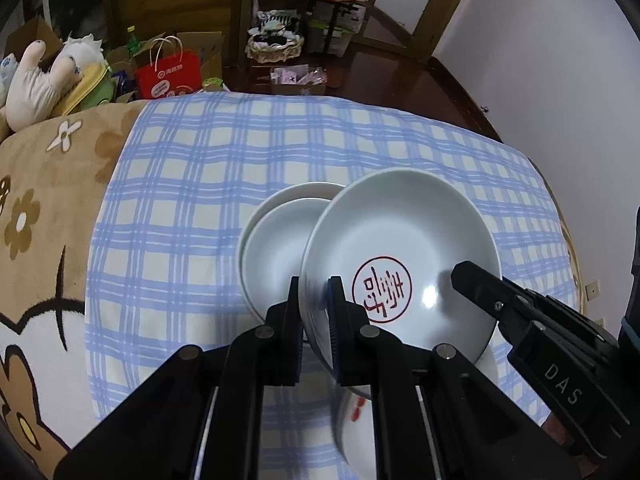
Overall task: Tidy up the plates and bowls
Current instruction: 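Carry the red-seal bowls and lower each into the nested white bowls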
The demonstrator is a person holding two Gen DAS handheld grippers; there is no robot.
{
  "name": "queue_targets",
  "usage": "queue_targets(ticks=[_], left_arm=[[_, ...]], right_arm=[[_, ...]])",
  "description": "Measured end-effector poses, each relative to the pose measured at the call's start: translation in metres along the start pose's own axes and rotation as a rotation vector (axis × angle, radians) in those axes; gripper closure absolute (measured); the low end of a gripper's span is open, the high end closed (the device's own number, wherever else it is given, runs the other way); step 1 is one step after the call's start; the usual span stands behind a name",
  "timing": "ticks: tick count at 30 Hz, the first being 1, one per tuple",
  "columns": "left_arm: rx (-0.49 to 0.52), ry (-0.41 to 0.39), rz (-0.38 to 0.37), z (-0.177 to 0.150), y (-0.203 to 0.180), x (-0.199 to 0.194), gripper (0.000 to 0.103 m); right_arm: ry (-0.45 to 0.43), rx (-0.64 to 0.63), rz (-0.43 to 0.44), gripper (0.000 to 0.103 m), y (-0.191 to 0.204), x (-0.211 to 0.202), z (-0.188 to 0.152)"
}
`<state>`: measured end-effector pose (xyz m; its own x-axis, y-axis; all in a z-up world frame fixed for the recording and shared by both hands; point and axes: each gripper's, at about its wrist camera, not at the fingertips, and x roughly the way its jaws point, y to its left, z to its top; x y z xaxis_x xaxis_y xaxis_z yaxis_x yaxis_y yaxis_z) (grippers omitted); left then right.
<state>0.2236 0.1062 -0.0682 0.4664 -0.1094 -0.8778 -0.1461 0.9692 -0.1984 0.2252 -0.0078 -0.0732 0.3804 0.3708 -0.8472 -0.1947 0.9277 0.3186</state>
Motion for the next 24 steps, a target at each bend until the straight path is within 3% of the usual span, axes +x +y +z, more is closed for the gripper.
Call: queue_targets(ticks=[4, 13, 19, 24], left_arm=[[0.015, 0.002, 0.039, 0.004, 0.004, 0.009, 0.092], [0.005, 0.048, 0.012, 0.008, 0.021, 0.031, 0.092], [-0.020, 0.062, 0.017, 0.013, 0.027, 0.040, 0.092], [-0.053, 0.103, -0.034, 0.013, 0.034, 0.053, 0.090]], right_arm=[[0.016, 0.011, 0.005, 0.093, 0.002, 0.017, 0.000], [0.036, 0.013, 0.025, 0.093, 0.000, 0.038, 0.005], [0.029, -0.014, -0.012, 0.093, 0.011, 0.048, 0.007], [0.013, -0.075, -0.063, 0.093, 0.017, 0.051, 0.006]])
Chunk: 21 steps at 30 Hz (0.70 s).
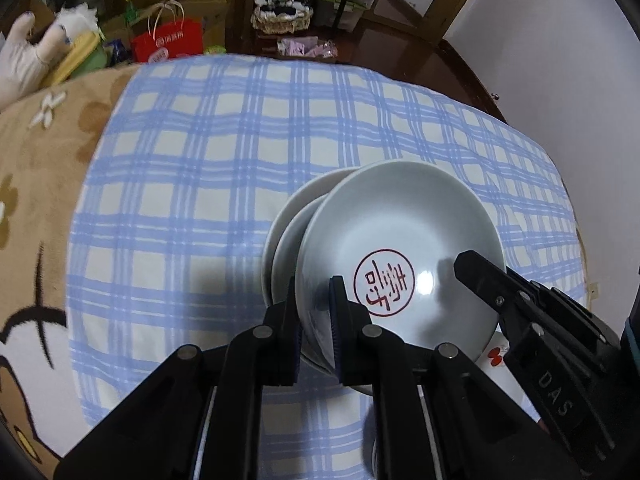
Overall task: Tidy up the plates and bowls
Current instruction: 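Carry the red-seal bowls and lower each into the nested white bowls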
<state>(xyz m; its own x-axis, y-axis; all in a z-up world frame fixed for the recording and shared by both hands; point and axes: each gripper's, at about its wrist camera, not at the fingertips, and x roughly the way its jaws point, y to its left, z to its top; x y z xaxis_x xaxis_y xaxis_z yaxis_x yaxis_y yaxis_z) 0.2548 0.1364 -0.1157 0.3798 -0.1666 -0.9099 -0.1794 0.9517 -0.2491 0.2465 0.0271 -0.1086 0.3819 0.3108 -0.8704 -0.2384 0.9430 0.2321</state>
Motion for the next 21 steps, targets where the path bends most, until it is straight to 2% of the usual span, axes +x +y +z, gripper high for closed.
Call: queue_targets(ticks=[3, 7, 21], left_arm=[[0.002, 0.006, 0.018, 0.000, -0.001, 0.006, 0.090], [0.005, 0.005, 0.007, 0.003, -0.001, 0.007, 0.090], [0.050, 0.005, 0.013, 0.003, -0.003, 0.008, 0.091]], right_arm=[[-0.001, -0.020, -0.016, 0.092, 0.000, 0.006, -0.006], [-0.021, -0.023, -0.044, 0.092, 0.001, 0.012, -0.011], [-0.033, -0.004, -0.035, 0.092, 0.000, 0.012, -0.010]])
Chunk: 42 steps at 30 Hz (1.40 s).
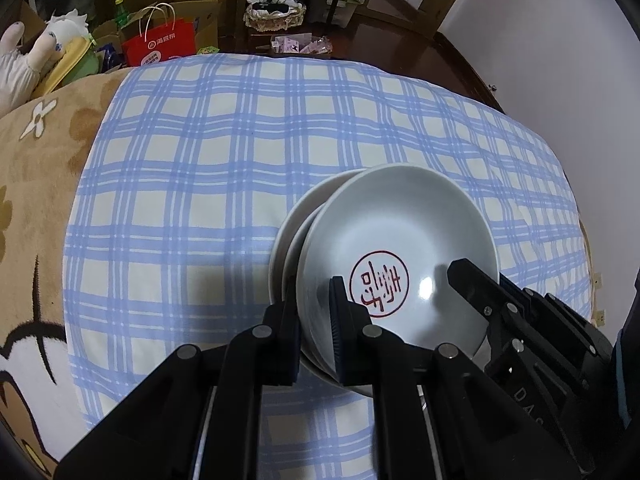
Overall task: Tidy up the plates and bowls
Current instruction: 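Carry the red-seal bowls and lower each into the nested white bowls, then open both tools to release the red-seal bowls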
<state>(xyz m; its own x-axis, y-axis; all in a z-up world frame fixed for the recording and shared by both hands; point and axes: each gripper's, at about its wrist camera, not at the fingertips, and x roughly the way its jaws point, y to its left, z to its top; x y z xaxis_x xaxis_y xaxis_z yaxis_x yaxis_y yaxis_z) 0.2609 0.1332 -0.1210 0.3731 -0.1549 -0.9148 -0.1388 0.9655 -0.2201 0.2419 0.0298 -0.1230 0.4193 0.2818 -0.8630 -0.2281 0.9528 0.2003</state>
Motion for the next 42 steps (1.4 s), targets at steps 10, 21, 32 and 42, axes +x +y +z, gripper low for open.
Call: queue_targets(ticks=[10, 21, 32, 42], left_arm=[[0.035, -0.004, 0.012, 0.000, -0.001, -0.002, 0.090], [0.053, -0.014, 0.022, -0.001, -0.004, -0.003, 0.090], [0.074, -0.046, 0.083, -0.002, 0.000, -0.016, 0.082], [0.086, -0.125, 0.127, -0.001, 0.005, -0.043, 0.037]], right_arm=[[0.000, -0.006, -0.002, 0.092, 0.000, 0.000, 0.001], [-0.007, -0.019, -0.024, 0.092, -0.001, -0.005, 0.002], [-0.005, -0.028, -0.030, 0.092, -0.002, -0.011, 0.004], [-0.019, -0.038, -0.060, 0.058, -0.006, -0.025, 0.007]])
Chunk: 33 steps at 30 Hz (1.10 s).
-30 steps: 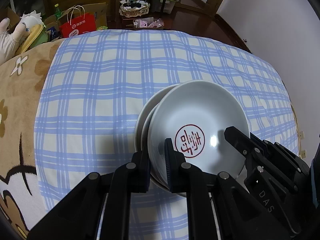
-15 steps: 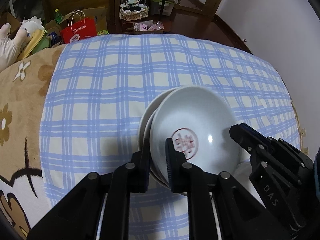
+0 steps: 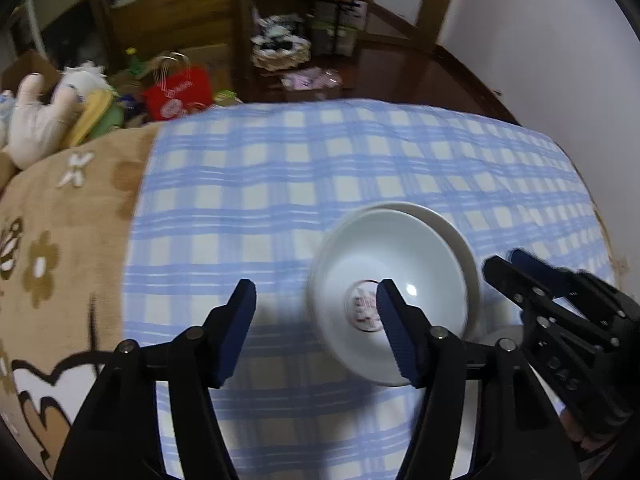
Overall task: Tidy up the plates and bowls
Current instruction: 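Open both tools to release the red-seal bowls, then move both tools to the rims of the two bowl stacks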
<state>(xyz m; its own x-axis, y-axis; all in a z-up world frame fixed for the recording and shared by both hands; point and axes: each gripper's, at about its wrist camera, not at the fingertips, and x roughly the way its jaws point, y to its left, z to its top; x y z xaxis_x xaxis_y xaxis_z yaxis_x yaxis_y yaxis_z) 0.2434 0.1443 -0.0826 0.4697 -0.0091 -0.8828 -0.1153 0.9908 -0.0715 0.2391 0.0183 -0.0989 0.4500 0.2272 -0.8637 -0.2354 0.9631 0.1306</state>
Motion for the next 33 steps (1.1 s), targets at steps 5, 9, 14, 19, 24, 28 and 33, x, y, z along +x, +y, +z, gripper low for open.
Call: queue_targets(ticks=[5, 9, 14, 19, 24, 28, 33], left_arm=[[-0.046, 0.018, 0.043, 0.000, 0.019, 0.002, 0.031], [-0.067, 0.036, 0.066, 0.001, 0.030, 0.006, 0.029], [-0.090, 0.032, 0.066, 0.000, 0.038, 0.004, 0.027], [-0.132, 0.034, 0.060, -0.001, 0.054, 0.003, 0.027], [-0.103, 0.080, 0.042, -0.006, 0.056, 0.016, 0.027], [-0.066, 0.102, 0.031, -0.011, 0.048, 0.028, 0.028], [-0.086, 0.122, 0.018, -0.012, 0.051, 0.037, 0.029]], right_arm=[[-0.010, 0.006, -0.029, 0.038, -0.009, -0.003, 0.001], [0.005, -0.001, -0.037, 0.025, -0.014, 0.001, 0.001], [0.037, 0.001, -0.059, 0.025, -0.021, 0.011, -0.003], [0.049, 0.010, -0.072, 0.025, -0.025, 0.018, -0.007], [0.057, 0.000, -0.090, 0.025, -0.022, 0.021, -0.007], [0.054, 0.013, -0.099, 0.025, -0.022, 0.022, -0.007], [0.057, 0.021, -0.104, 0.025, -0.022, 0.022, -0.009]])
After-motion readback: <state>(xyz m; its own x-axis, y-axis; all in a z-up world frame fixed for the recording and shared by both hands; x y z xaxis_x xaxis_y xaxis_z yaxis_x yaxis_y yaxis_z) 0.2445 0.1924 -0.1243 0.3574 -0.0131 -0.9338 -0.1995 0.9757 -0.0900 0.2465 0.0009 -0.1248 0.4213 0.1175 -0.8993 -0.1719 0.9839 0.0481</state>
